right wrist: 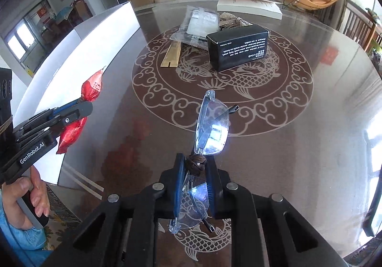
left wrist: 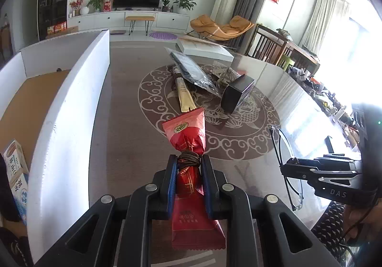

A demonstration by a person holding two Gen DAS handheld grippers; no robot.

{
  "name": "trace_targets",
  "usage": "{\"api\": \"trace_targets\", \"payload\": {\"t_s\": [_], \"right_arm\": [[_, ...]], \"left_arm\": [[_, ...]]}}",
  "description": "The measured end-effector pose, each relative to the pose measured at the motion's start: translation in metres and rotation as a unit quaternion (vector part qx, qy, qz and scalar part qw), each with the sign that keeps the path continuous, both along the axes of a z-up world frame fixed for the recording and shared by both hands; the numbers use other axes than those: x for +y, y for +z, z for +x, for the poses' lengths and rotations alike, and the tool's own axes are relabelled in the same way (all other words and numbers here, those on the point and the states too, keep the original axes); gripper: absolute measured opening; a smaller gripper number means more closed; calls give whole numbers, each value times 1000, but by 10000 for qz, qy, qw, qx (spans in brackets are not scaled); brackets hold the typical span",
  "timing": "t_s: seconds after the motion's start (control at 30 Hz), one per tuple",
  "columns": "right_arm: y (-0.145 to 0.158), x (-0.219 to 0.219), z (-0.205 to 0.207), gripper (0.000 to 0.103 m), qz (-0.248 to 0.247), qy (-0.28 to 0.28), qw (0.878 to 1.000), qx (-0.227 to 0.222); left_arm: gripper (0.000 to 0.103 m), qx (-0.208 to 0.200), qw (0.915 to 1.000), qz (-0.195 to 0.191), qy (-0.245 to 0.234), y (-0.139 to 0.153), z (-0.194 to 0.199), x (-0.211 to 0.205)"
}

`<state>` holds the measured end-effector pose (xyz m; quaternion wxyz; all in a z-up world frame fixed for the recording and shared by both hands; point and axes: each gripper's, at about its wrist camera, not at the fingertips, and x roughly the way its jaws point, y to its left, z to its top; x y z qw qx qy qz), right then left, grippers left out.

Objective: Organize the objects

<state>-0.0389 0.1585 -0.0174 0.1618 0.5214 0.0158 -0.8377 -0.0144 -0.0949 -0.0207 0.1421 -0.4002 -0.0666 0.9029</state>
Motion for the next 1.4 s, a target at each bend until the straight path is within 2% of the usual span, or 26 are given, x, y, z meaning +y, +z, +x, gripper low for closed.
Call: {"api": "trace_targets", "payload": {"t_s": [0.17,0.3,0.43,0.5,0.57,0.6,0.63,0.67,0.7,0.73,0.8,0.87,0.93,1.0,1.13,1.17,1.2,1.27,1.33,1.4], "right_arm": [[40,-35,6,18,-334,307,9985,302],[76,-100,7,18,-804,868,9913,576],[104,-179,10,18,-1184,1566,9780,697],[107,-216,12,18,-1176,1866,9726,735],[103,-248,15,19,-1147,2101,9680,760],[98,-261,13,25,-1181,2192,9658,716],[91,-273,10,45,-1177,2268,9649,602],[83,-282,7,58,-1136,2294,9655,478],[77,-287,4,69,-1135,2272,9663,408],[74,-287,2,69,-1185,2216,9670,420],[73,-276,2,69,-1294,2120,9674,502],[74,-256,3,78,-1324,1951,9691,729],[74,-226,1,93,-1244,1639,9734,1011],[67,-190,-2,97,-1092,1217,9788,1231],[27,-106,-21,98,-393,124,9903,1329],[13,-83,-26,98,-186,-181,9918,1253],[1,-61,-30,98,-26,-463,9918,1191],[-17,-18,-33,98,179,-943,9891,1118],[-30,17,-33,98,288,-1316,9855,1036],[-38,44,-33,98,347,-1555,9820,1016]], "left_arm": [[19,504,9982,175,262,56,31,-44],[19,635,9943,-134,847,80,44,-104],[19,423,9847,-508,1610,76,45,-169],[19,241,9794,-575,1922,67,46,-196],[22,6,9704,-784,2282,55,46,-213],[33,-128,9675,-814,2390,48,44,-221],[44,-260,9652,-792,2479,40,43,-226],[69,-345,9628,-750,2572,35,42,-232],[81,-345,9606,-703,2666,32,44,-235],[82,-279,9594,-656,2730,31,47,-236],[82,-184,9602,-622,2717,31,48,-231],[82,-123,9621,-672,2638,31,45,-221],[82,-41,9677,-688,2425,36,43,-203],[82,98,9759,-617,2089,43,43,-178],[82,273,9928,-310,1123,53,45,-109],[85,267,9959,-226,831,53,46,-88],[92,235,9982,-158,532,51,46,-68],[99,163,9998,-83,35,43,45,-29],[100,27,9995,-150,-269,26,40,5],[100,-113,9989,-291,-362,2,30,29]]}}
